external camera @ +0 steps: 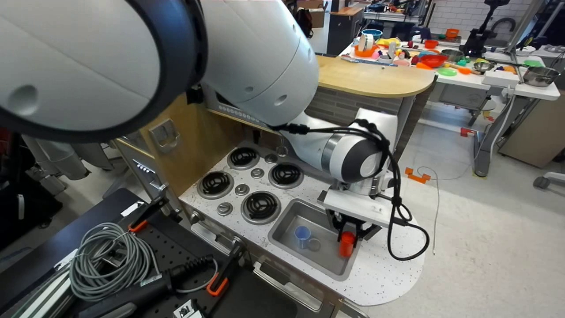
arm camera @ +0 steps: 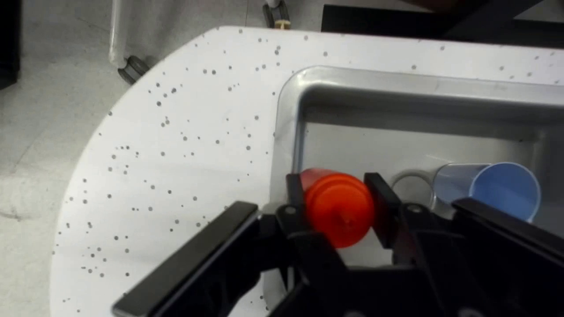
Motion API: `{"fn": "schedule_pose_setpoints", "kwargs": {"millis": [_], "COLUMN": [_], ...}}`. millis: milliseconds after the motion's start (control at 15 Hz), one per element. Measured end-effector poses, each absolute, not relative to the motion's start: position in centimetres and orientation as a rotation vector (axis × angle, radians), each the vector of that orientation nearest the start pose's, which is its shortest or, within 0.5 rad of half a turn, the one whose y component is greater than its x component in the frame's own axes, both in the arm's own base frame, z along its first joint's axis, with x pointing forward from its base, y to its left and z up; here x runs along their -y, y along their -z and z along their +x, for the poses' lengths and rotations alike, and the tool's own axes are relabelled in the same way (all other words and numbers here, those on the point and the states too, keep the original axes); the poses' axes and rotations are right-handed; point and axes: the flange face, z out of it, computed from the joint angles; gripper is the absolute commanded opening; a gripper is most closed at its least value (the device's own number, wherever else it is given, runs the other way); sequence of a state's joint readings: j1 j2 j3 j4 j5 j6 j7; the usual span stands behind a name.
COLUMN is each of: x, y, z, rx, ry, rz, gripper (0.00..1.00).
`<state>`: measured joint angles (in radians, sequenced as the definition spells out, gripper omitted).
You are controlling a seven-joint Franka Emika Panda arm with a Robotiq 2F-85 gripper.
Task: Move the red sauce bottle from the sink to the counter
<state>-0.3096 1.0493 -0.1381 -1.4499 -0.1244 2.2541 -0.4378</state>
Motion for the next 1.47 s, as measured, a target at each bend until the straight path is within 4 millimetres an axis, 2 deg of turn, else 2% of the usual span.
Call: {"fn": "schedule_pose_setpoints", "kwargs": {"millis": [267, 467, 667, 1133, 1200, 1267, 1467], "x": [33.5, 36.5, 37.5, 37.2, 37.2, 37.3, 37.8], "y": [-10.8, -12.8, -11.6, -5.2, -4.5, -4.0, -4.2], "z": [61.5, 61.7, 61.8, 62.2, 62.3, 62.4, 63.0], "rx": [0.057, -0.052, -0.109, -0.16, -0.166, -0.168, -0.169], "ry": [-0.531, -0.478, -0.468, -0.512, -0.513, -0.516, -0.497], "rz": [-3.158, -3.167, -3.168, -3.167, -3.169, -3.174, -3.195], "gripper": [0.13, 0.13, 0.13, 0.13, 0.63, 0.64, 0.86]}}
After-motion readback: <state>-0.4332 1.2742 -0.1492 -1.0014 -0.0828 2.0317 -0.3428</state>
